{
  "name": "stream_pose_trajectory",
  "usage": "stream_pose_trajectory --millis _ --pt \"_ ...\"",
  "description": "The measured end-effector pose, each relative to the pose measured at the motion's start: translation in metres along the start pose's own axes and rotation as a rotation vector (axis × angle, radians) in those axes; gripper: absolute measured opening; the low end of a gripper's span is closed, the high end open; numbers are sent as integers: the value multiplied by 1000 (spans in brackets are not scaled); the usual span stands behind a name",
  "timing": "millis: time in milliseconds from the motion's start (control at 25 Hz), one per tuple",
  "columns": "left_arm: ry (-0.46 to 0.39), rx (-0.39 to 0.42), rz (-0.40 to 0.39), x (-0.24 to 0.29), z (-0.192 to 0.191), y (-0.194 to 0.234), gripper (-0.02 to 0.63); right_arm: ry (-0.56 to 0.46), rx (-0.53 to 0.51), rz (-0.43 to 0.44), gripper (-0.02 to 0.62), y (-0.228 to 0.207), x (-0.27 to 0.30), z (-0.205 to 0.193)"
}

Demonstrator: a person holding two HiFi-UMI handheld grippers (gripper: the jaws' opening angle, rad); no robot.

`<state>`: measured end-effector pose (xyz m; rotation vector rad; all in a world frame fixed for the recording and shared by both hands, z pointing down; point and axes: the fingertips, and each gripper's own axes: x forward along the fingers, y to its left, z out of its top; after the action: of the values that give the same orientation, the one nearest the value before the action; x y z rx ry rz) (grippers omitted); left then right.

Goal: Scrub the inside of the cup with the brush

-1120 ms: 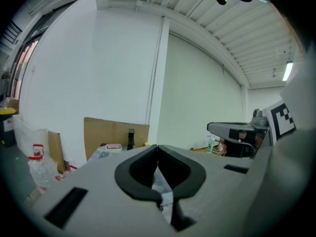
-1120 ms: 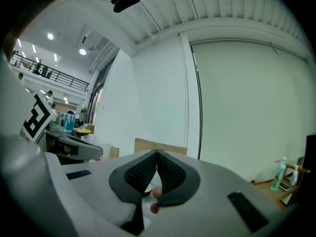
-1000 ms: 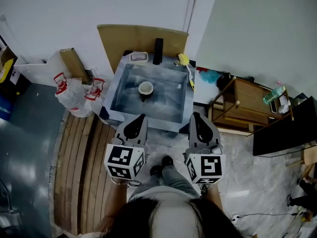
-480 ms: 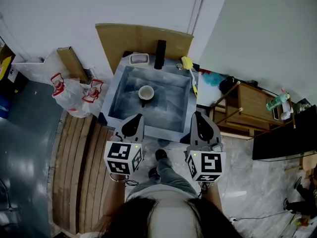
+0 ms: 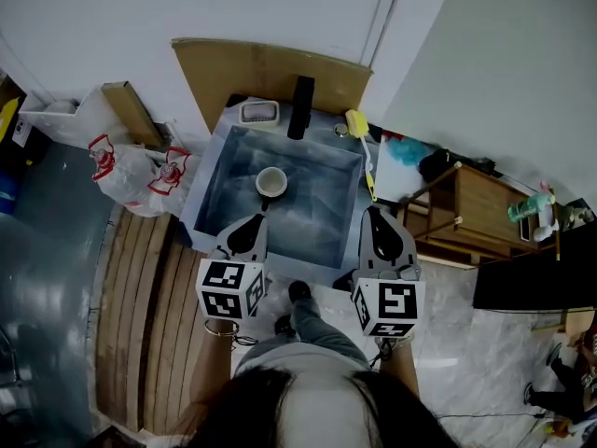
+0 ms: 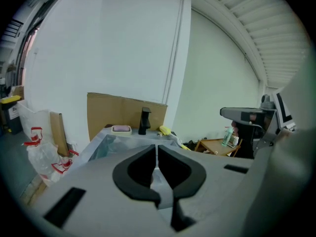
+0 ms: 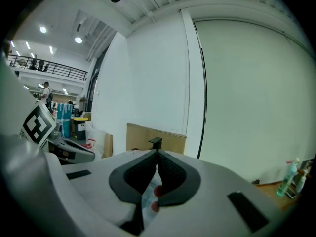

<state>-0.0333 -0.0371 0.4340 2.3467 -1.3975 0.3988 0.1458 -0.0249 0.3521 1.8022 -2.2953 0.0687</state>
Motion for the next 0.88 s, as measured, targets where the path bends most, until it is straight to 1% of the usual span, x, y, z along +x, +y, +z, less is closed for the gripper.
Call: stream_pose_trajectory --millis 400,880 --pt "111 -28 39 57 -19 20 11 94 -20 45 26 -32 58 -27" --pt "231 -51 108 102 -47 44 12 202 -72 88 28 -60 112 -71"
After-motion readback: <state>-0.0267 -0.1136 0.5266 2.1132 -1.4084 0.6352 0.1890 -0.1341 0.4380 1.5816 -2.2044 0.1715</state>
